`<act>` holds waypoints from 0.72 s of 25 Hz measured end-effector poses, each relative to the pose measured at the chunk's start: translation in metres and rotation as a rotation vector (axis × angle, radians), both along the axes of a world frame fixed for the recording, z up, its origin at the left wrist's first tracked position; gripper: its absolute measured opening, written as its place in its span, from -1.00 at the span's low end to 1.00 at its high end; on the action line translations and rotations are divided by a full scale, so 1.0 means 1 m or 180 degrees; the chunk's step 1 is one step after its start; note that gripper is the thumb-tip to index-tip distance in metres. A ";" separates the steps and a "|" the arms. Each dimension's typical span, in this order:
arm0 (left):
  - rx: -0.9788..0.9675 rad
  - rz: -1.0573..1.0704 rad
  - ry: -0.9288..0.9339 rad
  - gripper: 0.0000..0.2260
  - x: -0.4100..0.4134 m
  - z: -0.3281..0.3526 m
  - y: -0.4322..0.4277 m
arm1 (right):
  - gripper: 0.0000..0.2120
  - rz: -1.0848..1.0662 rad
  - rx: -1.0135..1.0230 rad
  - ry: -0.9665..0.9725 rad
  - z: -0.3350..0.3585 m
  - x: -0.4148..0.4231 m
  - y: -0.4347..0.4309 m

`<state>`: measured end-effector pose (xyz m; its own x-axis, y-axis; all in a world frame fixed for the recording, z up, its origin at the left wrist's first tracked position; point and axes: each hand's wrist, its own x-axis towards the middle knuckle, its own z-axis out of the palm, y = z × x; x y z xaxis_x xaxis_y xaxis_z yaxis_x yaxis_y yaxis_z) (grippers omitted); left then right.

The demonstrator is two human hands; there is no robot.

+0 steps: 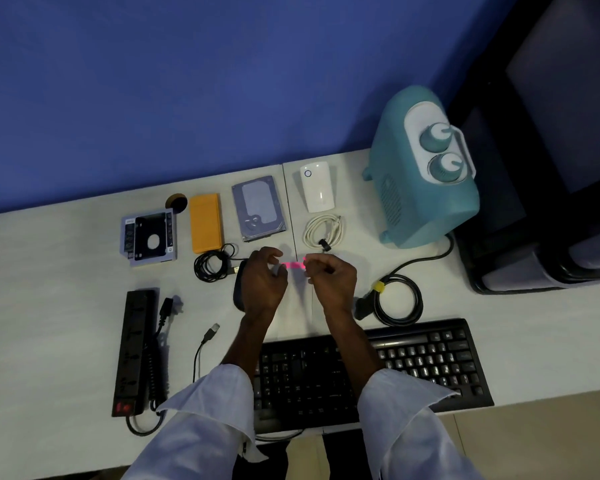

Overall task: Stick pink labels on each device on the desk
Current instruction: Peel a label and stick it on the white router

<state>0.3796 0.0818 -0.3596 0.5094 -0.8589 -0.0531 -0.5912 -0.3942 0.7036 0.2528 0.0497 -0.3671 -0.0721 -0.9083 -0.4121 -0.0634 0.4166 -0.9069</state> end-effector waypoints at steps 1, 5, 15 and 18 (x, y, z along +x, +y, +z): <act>-0.0018 -0.0023 0.0145 -0.81 -0.002 0.003 -0.008 | -0.86 -0.0082 -0.0016 -0.0080 0.003 -0.005 -0.007; -0.0184 -0.0047 0.0532 -0.84 -0.012 0.002 -0.048 | -0.78 -0.0302 -0.0148 -0.0111 0.011 -0.018 -0.044; -0.0655 -0.0246 0.0004 -0.53 -0.006 0.001 -0.153 | -0.91 0.0026 -0.0638 0.0337 0.001 -0.005 -0.152; -0.0320 -0.0467 -0.0262 -0.38 -0.005 -0.004 -0.173 | -0.91 -0.0068 -0.0636 0.0317 -0.013 0.006 -0.178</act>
